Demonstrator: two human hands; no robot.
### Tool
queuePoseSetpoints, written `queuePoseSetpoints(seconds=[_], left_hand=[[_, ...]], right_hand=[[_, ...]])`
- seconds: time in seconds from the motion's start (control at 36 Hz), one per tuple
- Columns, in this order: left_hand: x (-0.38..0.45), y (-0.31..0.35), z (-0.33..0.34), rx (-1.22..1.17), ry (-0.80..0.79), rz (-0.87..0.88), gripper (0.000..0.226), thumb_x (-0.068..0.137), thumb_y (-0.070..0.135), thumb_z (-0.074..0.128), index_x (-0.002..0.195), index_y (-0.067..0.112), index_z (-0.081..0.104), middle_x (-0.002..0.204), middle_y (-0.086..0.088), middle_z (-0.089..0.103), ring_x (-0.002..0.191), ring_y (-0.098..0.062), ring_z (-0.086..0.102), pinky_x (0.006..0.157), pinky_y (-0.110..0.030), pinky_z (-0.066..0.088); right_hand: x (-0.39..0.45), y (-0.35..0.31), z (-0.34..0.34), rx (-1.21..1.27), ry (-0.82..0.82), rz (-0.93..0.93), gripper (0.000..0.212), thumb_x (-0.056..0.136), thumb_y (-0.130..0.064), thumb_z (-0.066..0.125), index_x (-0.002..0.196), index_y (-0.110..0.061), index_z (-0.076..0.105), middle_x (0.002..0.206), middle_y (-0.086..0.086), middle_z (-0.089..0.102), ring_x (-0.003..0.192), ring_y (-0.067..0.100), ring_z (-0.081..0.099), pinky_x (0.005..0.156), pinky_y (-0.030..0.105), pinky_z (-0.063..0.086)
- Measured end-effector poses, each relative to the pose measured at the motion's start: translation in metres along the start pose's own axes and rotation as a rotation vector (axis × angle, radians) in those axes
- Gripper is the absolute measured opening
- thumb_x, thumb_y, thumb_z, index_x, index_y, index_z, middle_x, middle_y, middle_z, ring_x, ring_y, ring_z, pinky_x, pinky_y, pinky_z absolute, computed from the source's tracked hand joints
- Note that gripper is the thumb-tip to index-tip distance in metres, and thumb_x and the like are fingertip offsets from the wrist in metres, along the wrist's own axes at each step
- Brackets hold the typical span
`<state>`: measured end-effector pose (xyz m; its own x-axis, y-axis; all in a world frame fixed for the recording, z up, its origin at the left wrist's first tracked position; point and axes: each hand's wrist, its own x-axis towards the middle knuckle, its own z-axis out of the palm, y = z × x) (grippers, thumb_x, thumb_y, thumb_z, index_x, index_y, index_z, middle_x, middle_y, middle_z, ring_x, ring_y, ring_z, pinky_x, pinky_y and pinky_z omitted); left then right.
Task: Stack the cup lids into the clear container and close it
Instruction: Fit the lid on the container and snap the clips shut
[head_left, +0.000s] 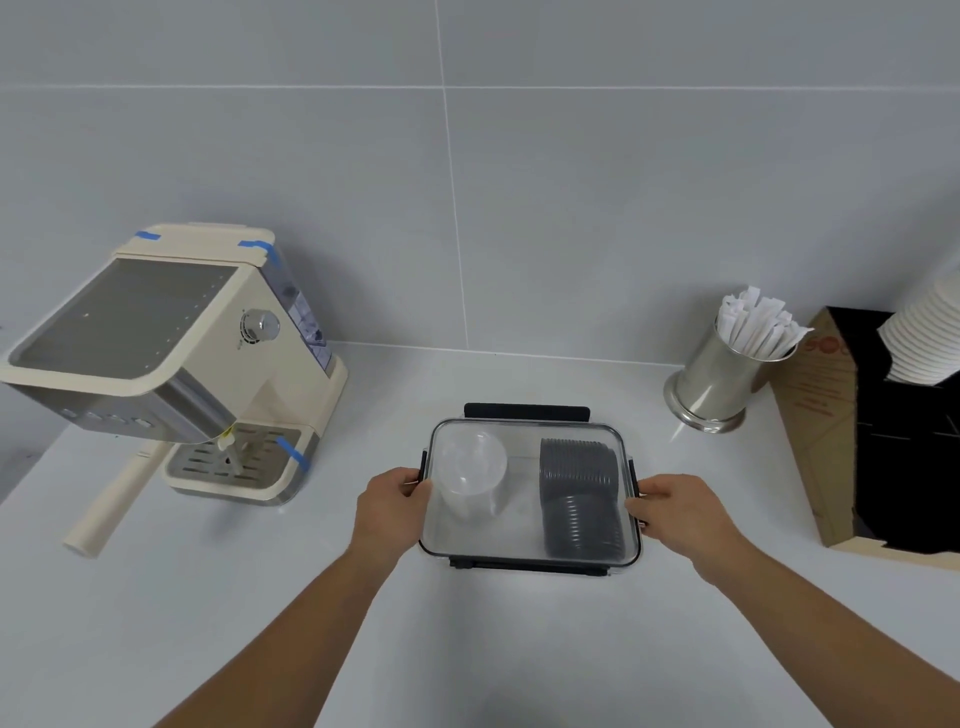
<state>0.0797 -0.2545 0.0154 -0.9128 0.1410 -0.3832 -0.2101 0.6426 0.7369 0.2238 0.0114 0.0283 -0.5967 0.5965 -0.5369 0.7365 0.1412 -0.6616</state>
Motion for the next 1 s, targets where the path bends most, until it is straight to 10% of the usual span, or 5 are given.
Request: queuePoseSetpoints(seconds=[0.11,0.28,0.67,1.0], left_hand=[[-0.004,-0.002,-0.001,0.117,-0.062,0.059,0.024,0.094,0.029,0.055,0.114,0.021,0.067,0.112,-0.001,0.068,0.11,-0.025,0.061,0.089,-0.031,0.047],[-0.026,-0.002,0.006,0.368,-0.152,0.3,0.049,0.097,0.038,0.054,0.143,0.022,0.048,0.153,0.003,0.043,0.142,-0.014,0.036,0.114,-0.023,0.025],[-0.037,-0.018,0.009,0.576,-0.34,0.563,0.063,0.092,0.05,0.057,0.149,0.032,0.037,0.162,0.017,0.019,0.148,-0.001,0.016,0.114,-0.015,0.015],[-0.02,-0.019,0.029,0.789,-0.388,0.902,0.069,0.081,0.039,0.071,0.143,0.018,0.048,0.156,-0.005,0.038,0.145,-0.024,0.035,0.118,-0.035,0.019]], right_hand=[[-0.004,-0.005,-0.005,-0.11,-0.04,-0.036,0.048,0.088,-0.025,0.066,0.134,-0.014,0.057,0.118,0.005,0.069,0.107,0.025,0.064,0.095,0.037,0.05],[-0.005,-0.023,0.003,-0.487,0.017,-0.378,0.037,0.097,-0.028,0.052,0.133,-0.022,0.054,0.114,0.004,0.068,0.087,0.018,0.056,0.079,0.027,0.046],[0.048,-0.046,0.022,-0.75,-0.084,-0.607,0.052,0.101,-0.024,0.044,0.152,-0.019,0.032,0.162,-0.003,0.023,0.147,0.016,0.024,0.117,0.027,0.016],[0.074,-0.065,0.026,-0.703,-0.105,-0.641,0.038,0.099,-0.023,0.051,0.136,-0.015,0.057,0.14,0.008,0.058,0.127,0.028,0.052,0.108,0.032,0.035]])
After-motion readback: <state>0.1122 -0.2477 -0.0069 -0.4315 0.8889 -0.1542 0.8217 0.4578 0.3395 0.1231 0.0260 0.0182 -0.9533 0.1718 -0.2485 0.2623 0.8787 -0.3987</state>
